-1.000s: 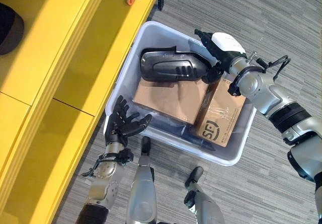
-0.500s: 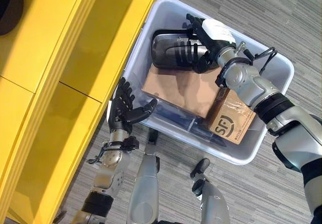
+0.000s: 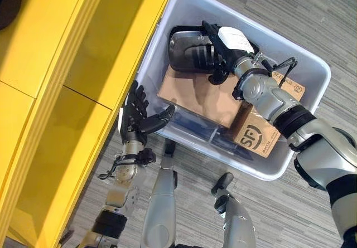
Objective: Move parts from the plastic box to the shelf.
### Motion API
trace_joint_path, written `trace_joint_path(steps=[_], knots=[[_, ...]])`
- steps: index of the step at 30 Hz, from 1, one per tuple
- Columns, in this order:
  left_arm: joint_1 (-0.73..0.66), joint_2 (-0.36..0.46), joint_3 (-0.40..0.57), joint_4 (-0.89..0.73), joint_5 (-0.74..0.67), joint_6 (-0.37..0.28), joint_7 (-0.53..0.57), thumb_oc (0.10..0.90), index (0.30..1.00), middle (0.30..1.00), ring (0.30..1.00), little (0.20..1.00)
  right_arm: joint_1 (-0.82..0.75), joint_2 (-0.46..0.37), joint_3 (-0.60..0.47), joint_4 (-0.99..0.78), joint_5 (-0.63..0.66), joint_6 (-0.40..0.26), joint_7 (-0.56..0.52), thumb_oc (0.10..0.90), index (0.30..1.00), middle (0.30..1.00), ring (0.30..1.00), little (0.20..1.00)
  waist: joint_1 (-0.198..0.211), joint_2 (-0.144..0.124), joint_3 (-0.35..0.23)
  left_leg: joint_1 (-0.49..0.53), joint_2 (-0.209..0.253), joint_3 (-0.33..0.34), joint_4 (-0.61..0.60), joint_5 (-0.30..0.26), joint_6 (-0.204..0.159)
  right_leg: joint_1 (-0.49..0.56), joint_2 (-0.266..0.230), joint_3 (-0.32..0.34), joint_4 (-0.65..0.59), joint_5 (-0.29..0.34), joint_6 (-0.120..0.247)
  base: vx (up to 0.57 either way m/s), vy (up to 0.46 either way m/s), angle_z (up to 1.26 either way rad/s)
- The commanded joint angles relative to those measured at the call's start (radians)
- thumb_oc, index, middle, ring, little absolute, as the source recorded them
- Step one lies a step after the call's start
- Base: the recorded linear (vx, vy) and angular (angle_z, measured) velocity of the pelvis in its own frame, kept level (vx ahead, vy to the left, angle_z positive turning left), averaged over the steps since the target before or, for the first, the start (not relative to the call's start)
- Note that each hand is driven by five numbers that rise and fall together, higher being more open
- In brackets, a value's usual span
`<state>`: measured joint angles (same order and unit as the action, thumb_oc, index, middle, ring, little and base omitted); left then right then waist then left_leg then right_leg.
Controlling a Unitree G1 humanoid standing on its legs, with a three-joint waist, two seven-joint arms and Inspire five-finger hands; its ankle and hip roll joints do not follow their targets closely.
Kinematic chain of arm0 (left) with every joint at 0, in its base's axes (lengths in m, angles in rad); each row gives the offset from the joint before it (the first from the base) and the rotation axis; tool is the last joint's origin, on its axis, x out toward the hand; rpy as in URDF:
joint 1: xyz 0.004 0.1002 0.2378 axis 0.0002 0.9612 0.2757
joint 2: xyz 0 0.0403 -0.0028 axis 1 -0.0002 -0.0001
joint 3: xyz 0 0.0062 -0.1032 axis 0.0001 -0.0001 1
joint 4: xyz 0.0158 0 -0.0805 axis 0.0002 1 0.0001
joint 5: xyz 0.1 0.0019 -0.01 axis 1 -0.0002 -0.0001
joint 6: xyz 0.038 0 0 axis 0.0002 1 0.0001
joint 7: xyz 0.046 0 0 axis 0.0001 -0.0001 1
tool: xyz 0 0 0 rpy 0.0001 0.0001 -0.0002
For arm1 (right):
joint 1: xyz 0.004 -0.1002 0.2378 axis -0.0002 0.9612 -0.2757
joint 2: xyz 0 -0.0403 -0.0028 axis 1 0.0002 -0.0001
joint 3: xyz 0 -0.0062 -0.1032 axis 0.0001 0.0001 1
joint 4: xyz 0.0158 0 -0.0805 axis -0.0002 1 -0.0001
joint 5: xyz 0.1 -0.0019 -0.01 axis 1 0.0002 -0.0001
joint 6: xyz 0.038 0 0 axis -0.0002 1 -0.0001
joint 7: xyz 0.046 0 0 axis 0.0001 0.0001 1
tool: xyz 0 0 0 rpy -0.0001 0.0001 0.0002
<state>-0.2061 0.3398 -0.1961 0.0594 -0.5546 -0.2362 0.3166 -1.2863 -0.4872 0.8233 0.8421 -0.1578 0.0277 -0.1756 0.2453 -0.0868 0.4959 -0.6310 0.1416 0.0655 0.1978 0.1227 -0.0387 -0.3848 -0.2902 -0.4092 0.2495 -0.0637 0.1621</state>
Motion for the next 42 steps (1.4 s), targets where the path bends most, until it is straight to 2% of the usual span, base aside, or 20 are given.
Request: trace_joint_path(steps=[1,15,27,37,38,39,40,41,42], knots=[[0.035,0.063,0.033,-0.036,-0.015,-0.015,0.051,0.900,1.000,1.000,1.000,1.000,-0.170,-0.039,-0.001,-0.037,-0.043,-0.039,-0.067,0.900,1.000,1.000,1.000,1.000,0.016,-0.021,0.024,-0.037,0.052,-0.020,0.189,-0.200,-0.058,0.227,-0.004,0.045,-0.071,0.022,0.010,0.02,-0.007,0.03],[0.017,0.056,0.008,-0.037,-0.016,-0.022,0.063,0.900,1.000,1.000,1.000,1.000,-0.169,-0.013,0.010,0.054,-0.058,-0.034,-0.081,0.900,1.000,1.000,1.000,1.000,0.016,-0.015,0.024,-0.100,0.034,-0.030,0.222,-0.216,-0.051,0.207,0.001,0.034,-0.079,0.027,0.012,0.01,-0.002,0.03],[0.002,0.059,-0.020,-0.046,-0.022,-0.036,0.064,0.900,1.000,1.000,1.000,1.000,-0.199,0.001,0.036,0.146,-0.062,-0.038,-0.103,0.900,1.000,1.000,1.000,1.000,0.032,0.001,0.024,-0.188,0.018,-0.050,0.274,-0.236,-0.046,0.163,0.007,0.024,-0.062,0.010,0.013,0.01,0.001,0.02],[-0.006,0.069,-0.042,-0.057,-0.022,-0.050,0.071,0.900,1.000,1.000,1.000,1.000,-0.227,0.014,0.057,0.269,-0.058,-0.033,-0.126,0.900,1.000,1.000,1.000,1.000,0.050,0.026,0.024,-0.313,-0.002,-0.076,0.377,-0.274,-0.029,0.036,0.004,0.026,0.067,-0.035,0.010,0.00,0.014,0.05],[-0.007,0.070,-0.042,-0.057,-0.021,-0.051,0.072,0.900,1.000,1.000,1.000,1.000,-0.228,0.015,0.054,0.280,-0.056,-0.033,-0.129,0.641,0.638,0.638,0.638,0.638,0.051,0.031,0.024,-0.325,-0.003,-0.079,0.393,-0.280,-0.027,0.018,0.003,0.029,0.092,-0.048,0.008,0.00,0.041,0.05],[-0.006,0.070,-0.040,-0.057,-0.021,-0.054,0.075,0.900,1.000,1.000,1.000,1.000,-0.225,0.016,0.050,0.283,-0.053,-0.033,-0.129,0.606,0.588,0.588,0.588,0.588,0.050,0.035,0.024,-0.334,-0.003,-0.080,0.403,-0.284,-0.024,0.003,0.002,0.030,0.112,-0.054,0.006,0.00,0.039,0.05],[-0.006,0.070,-0.040,-0.056,-0.021,-0.053,0.076,0.900,1.000,1.000,1.000,1.000,-0.223,0.016,0.052,0.282,-0.052,-0.035,-0.128,0.490,0.426,0.426,0.426,0.426,0.049,0.037,0.024,-0.341,-0.002,-0.079,0.412,-0.287,-0.023,-0.012,0.001,0.032,0.130,-0.060,0.005,0.00,0.043,0.07],[-0.006,0.069,-0.041,-0.055,-0.021,-0.055,0.076,0.900,1.000,1.000,1.000,1.000,-0.220,0.015,0.052,0.287,-0.050,-0.035,-0.127,0.400,0.300,0.300,0.300,0.300,0.048,0.040,0.024,-0.346,-0.001,-0.079,0.417,-0.289,-0.021,-0.028,-0.001,0.034,0.149,-0.067,0.003,0.00,0.030,0.06],[-0.006,0.068,-0.041,-0.055,-0.021,-0.055,0.076,0.900,1.000,1.000,1.000,1.000,-0.220,0.015,0.052,0.287,-0.049,-0.035,-0.127,0.400,0.300,0.300,0.300,0.300,0.048,0.040,0.024,-0.348,-0.001,-0.079,0.419,-0.290,-0.021,-0.030,-0.001,0.035,0.152,-0.069,0.003,0.00,0.030,0.04]])
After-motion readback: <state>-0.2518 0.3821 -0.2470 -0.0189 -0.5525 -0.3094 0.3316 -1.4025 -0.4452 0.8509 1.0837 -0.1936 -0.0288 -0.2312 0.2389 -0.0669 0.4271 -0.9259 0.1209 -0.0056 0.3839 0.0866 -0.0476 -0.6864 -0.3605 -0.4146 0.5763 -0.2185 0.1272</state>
